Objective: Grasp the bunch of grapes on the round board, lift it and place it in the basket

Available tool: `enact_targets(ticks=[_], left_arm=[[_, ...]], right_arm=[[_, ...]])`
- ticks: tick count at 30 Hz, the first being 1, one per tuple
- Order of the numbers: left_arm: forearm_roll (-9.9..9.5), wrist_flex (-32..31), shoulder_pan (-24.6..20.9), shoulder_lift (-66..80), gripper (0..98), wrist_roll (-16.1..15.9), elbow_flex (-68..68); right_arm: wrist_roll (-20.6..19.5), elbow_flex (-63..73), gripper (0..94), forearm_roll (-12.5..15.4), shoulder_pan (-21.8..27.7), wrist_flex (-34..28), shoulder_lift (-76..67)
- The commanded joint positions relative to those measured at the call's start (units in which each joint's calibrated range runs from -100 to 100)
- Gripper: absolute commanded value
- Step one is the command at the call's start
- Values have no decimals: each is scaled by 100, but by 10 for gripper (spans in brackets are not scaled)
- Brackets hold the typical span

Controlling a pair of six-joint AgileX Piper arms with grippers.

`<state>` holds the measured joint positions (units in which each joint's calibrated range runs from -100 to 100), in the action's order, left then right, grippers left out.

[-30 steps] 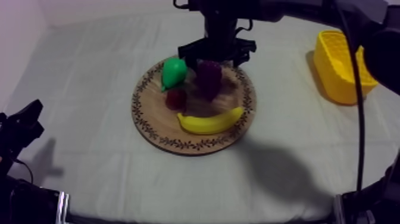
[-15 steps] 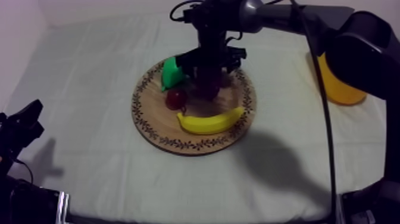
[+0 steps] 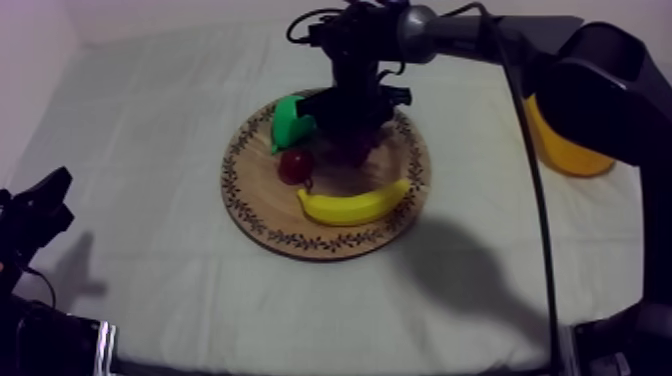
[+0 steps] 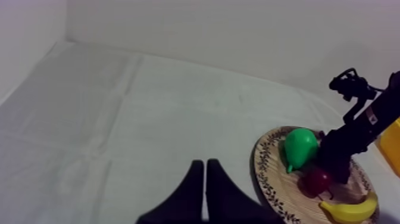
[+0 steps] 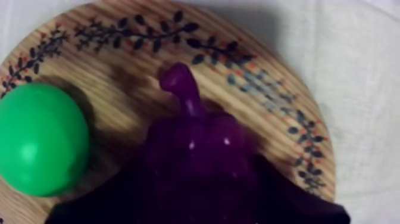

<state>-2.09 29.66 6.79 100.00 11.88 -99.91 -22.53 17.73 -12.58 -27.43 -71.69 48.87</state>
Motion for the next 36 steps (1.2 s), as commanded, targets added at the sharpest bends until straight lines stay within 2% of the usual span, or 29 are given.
enact_targets(ticks=[1,8,18,36], left_arm=[[1,0,-2,0,1,1,2],[1,0,-2,0,1,1,2],[1,0,-2,0,1,1,2],[1,0,-2,0,1,3,2]], right_arm=[[-4,-110,269,-20,22,-2,-161],[77,-673,253,-75,100,-49,-1070],[399,-1269,257,-170,306,-239,-2666],[1436,-1598,253,-271,1501,166,-4476]])
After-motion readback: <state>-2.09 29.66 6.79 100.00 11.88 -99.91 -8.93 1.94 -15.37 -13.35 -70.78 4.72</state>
